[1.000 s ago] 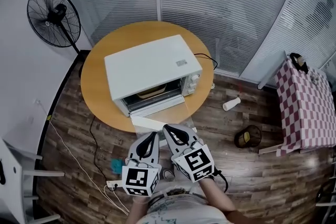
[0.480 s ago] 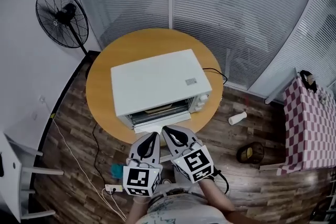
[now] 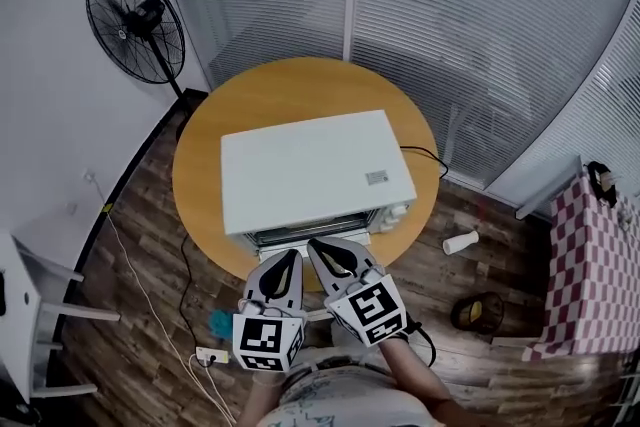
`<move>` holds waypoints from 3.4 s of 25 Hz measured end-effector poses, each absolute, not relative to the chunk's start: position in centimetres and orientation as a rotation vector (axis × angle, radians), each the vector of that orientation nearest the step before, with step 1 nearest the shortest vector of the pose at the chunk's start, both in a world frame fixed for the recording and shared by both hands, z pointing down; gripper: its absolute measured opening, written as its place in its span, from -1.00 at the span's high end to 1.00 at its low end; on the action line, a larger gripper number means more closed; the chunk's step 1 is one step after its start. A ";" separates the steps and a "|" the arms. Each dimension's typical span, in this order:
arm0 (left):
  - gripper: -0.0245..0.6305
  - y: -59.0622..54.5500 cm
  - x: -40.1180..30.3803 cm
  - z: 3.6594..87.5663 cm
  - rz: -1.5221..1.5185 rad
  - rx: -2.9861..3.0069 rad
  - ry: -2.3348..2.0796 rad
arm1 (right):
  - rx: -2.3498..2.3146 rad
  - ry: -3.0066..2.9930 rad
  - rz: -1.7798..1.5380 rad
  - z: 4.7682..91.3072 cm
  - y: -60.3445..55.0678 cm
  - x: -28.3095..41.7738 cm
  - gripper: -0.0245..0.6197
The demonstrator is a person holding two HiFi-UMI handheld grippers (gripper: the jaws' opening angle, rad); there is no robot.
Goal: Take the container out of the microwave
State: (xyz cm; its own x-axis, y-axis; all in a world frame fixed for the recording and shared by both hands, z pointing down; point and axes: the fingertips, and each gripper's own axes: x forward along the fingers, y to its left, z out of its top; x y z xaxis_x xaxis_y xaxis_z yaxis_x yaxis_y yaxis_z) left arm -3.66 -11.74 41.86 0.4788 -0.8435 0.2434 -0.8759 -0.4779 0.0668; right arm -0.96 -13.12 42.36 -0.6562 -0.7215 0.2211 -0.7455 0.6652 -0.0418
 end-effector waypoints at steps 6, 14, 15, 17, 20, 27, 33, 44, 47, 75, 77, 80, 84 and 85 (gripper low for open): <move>0.88 -13.3 -2.6 41.8 0.278 2.524 -1.545 | 1.161 -2.719 0.184 42.3 -14.6 -0.2 0.94; 0.88 -14.8 -0.7 42.1 0.282 2.496 -1.605 | 1.091 -2.752 0.186 42.6 -16.4 1.3 0.94; 0.88 -15.0 -0.6 42.1 0.280 2.488 -1.618 | 1.077 -2.758 0.188 42.7 -16.6 1.3 0.94; 0.88 -15.3 -0.7 42.3 0.277 2.468 -1.644 | 1.045 -2.770 0.186 43.0 -17.0 1.1 0.94; 0.88 -15.7 -1.1 42.7 0.276 2.434 -1.672 | 1.005 -2.776 0.175 43.3 -17.5 0.9 0.94; 0.88 -16.8 -1.9 43.0 0.268 2.422 -1.655 | 1.001 -2.771 0.195 43.8 -18.5 0.4 0.94; 0.88 -17.6 -2.7 42.7 0.316 2.494 -1.581 | 1.087 -2.748 0.216 43.6 -19.1 -0.6 0.94; 0.88 -18.2 -4.3 42.8 0.316 2.573 -1.437 | 1.215 -2.691 0.243 43.7 -19.5 -2.4 0.94; 0.88 -18.2 -4.5 43.0 0.336 2.589 -1.417 | 1.229 -2.681 0.247 43.9 -19.4 -2.6 0.94; 0.88 -18.3 -3.6 45.6 0.373 2.601 -1.235 | 1.228 -2.500 0.358 51.0 -17.6 -1.8 0.94; 0.88 -18.4 -3.7 45.8 0.376 2.595 -1.233 | 1.225 -2.487 0.363 51.6 -17.7 -1.7 0.94; 0.88 -18.3 -3.8 46.2 0.382 2.581 -1.236 | 1.220 -2.461 0.355 52.7 -17.9 -1.4 0.94; 0.88 -18.4 -4.4 46.4 0.386 2.559 -1.260 | 1.204 -2.401 0.306 54.5 -18.4 -1.1 0.94; 0.88 -18.5 -4.5 46.4 0.384 2.554 -1.268 | 1.199 -2.376 0.294 55.0 -18.5 -0.9 0.94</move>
